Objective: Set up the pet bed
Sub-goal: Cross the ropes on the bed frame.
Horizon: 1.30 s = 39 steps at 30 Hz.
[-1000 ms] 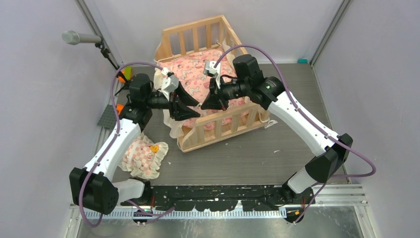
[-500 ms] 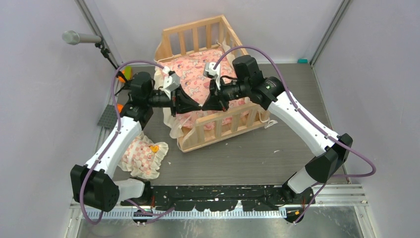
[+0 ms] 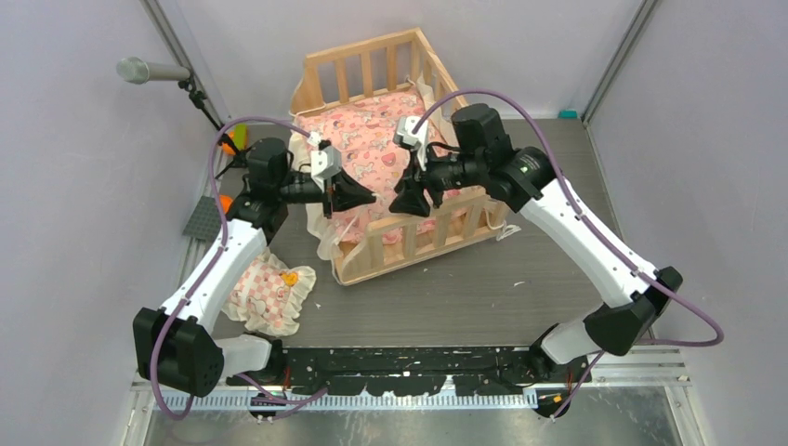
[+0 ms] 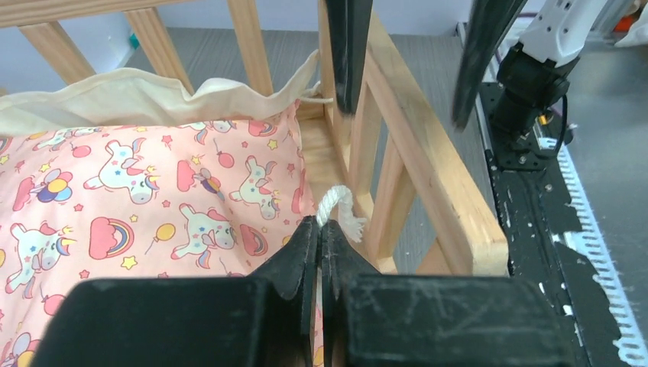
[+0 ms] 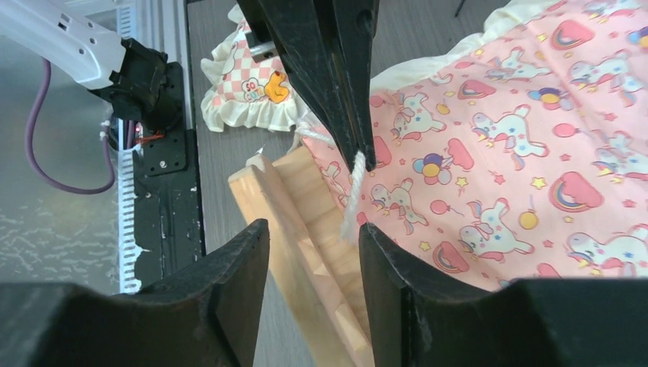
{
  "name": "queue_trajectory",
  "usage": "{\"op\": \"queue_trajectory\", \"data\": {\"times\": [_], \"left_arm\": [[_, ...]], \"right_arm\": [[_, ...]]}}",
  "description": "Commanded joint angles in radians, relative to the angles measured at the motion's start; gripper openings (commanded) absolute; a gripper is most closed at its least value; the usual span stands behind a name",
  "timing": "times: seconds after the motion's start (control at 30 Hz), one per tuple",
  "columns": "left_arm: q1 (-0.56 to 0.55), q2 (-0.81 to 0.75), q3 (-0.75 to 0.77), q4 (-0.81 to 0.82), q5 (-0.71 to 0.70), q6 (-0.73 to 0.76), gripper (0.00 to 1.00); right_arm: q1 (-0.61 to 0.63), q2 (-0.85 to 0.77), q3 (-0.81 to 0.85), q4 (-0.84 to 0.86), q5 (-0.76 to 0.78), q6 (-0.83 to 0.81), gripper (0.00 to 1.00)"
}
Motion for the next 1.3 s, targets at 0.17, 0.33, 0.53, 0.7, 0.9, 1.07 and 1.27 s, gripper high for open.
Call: {"op": "queue_trajectory", "data": {"times": [0.17,0.33,0.53,0.7,0.9,1.07,1.27], "left_arm": [[-0.005,0.013,0.069,-0.269,0.085,0.317,0.0],[-0.029,0.035,0.112,-0.421,0.097,0.44,0.0],[-0.131,0.095,0.182,-0.599,0.026,0.609,0.0],[-0.152,0.119,0.206,-0.689,0.038,0.694,0.0],[-0.155,0.113,0.214,-0.79,0.046,0.811,0.0],[-0.173,0.151,0.251,-0.911,0.052,0.93,0.0],[-0.192,0.196,0.279,-0.996,0.076,1.029,0.0]], "right_arm": [[0.006,-0.192,-0.032,0.084,0.106,0.036,0.54],[0.009,-0.268,-0.101,0.099,0.08,0.066,0.55],[0.128,-0.352,-0.244,0.134,0.149,0.079,0.54],[0.276,-0.426,-0.375,0.205,0.355,0.082,0.53],[0.316,-0.552,-0.655,0.511,0.541,0.25,0.51],[0.351,-0.552,-0.794,0.702,0.633,0.358,0.5],[0.379,-0.565,-0.917,0.895,0.834,0.431,0.5]]}}
